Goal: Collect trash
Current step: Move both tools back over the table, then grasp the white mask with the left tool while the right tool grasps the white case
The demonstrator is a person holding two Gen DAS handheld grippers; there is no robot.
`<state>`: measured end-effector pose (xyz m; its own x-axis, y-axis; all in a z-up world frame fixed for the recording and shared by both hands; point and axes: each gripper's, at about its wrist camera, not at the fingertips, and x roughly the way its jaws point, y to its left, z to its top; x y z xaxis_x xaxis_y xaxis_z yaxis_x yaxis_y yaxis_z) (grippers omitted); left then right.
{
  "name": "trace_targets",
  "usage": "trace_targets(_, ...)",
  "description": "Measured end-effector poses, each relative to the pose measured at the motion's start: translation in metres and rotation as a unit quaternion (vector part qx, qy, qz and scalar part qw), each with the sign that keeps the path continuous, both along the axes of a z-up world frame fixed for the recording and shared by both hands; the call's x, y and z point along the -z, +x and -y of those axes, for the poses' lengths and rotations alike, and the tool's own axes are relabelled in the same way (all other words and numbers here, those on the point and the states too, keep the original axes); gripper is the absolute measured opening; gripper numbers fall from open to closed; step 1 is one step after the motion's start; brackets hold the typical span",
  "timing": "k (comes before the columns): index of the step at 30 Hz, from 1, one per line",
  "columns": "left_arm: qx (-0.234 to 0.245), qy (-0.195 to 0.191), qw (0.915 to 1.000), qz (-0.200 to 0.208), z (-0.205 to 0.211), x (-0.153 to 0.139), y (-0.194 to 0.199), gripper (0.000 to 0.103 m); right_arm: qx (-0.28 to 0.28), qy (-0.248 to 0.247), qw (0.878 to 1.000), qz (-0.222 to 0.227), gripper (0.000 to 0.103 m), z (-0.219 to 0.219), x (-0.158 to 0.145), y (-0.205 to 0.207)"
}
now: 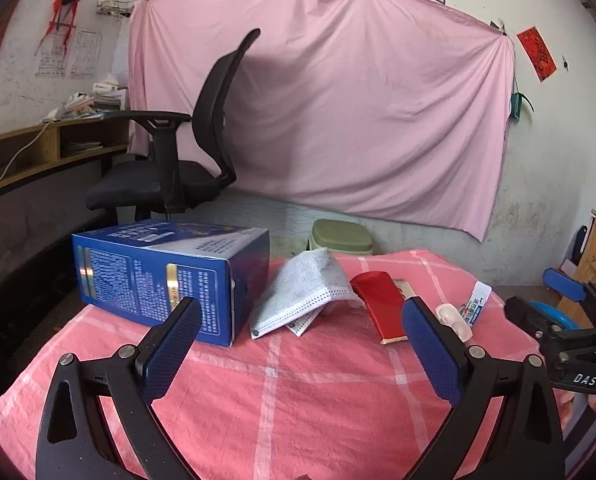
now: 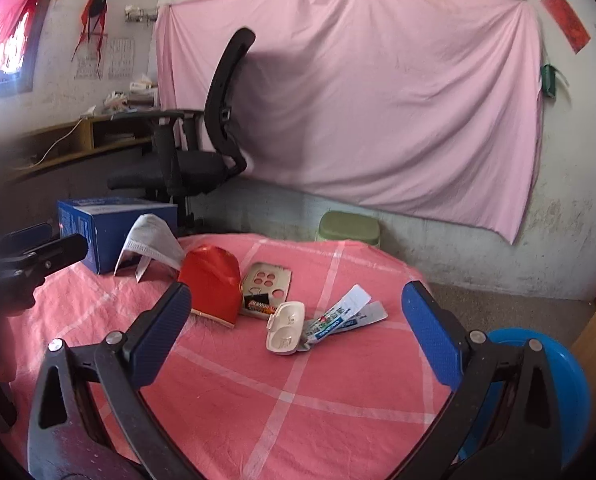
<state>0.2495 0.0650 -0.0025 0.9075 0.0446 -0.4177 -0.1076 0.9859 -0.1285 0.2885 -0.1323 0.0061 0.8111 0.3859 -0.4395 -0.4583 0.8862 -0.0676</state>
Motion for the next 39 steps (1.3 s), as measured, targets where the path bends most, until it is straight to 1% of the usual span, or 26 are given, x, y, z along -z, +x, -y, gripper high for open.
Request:
trace_targets(3,0.013,0.009,0.9997,-0.02,0.004,0.004,0.014,0.098,-0.002,-0.005,1.0,-0.031,0.103,-0.005,0.007,0.015)
trace_targets(6,0.02,0.009,0.9994,-0.028,0.005,0.008,0.025,0.097,-0.007,-0.003,0.998,-0.064,0.103,-0.006,0.013,0.027)
trace_targets(11,0.024,-0.001,0.9995,-0.021,0.004,0.006,0.038,0.093,-0.019,0.003,0.993,-0.114,0.089,-0.01,0.021,0.046)
trace_targets(14,0.022,-0.002,0.9994,-0.028,0.006,0.007,0.048,0.086,-0.023,0.001,0.992,-0.127,0.081,-0.014,0.023,0.053)
trace_targets(16,0.02,-0.008,0.9988,-0.044,0.004,0.01,0.059,0.072,-0.024,-0.007,0.99,-0.139,0.078,-0.017,0.027,0.056)
trace_targets(19,0.017,-0.029,0.9967,-0.074,-0.003,0.017,0.072,0.061,-0.026,-0.021,0.988,-0.153,0.076,-0.021,0.032,0.059)
trace_targets(22,0.015,-0.046,0.9944,-0.094,-0.007,0.022,0.08,0.056,-0.023,-0.028,0.985,-0.166,0.076,-0.022,0.035,0.061)
trace_targets(26,0.015,-0.057,0.9912,-0.119,-0.008,0.028,0.089,0.056,-0.019,-0.035,0.981,-0.192,0.075,-0.021,0.042,0.066)
trace_targets(29,0.013,-0.062,0.9875,-0.144,-0.011,0.036,0.099,0.056,-0.019,-0.039,0.979,-0.198,0.074,-0.022,0.043,0.067)
trace_targets(31,0.011,-0.068,0.9855,-0.155,-0.013,0.041,0.102,0.053,-0.018,-0.044,0.978,-0.201,0.074,-0.024,0.044,0.067)
trace_targets(33,0.01,-0.072,0.9849,-0.157,-0.015,0.042,0.103,0.051,-0.019,-0.047,0.978,-0.204,0.073,-0.025,0.045,0.066)
trace_targets(35,0.008,-0.073,0.9848,-0.157,-0.016,0.043,0.102,0.047,-0.019,-0.05,0.977,-0.204,0.073,-0.025,0.046,0.066)
trace_targets(39,-0.004,-0.074,0.9842,-0.161,-0.017,0.044,0.101,0.028,-0.018,-0.05,0.977,-0.204,0.071,-0.024,0.046,0.066)
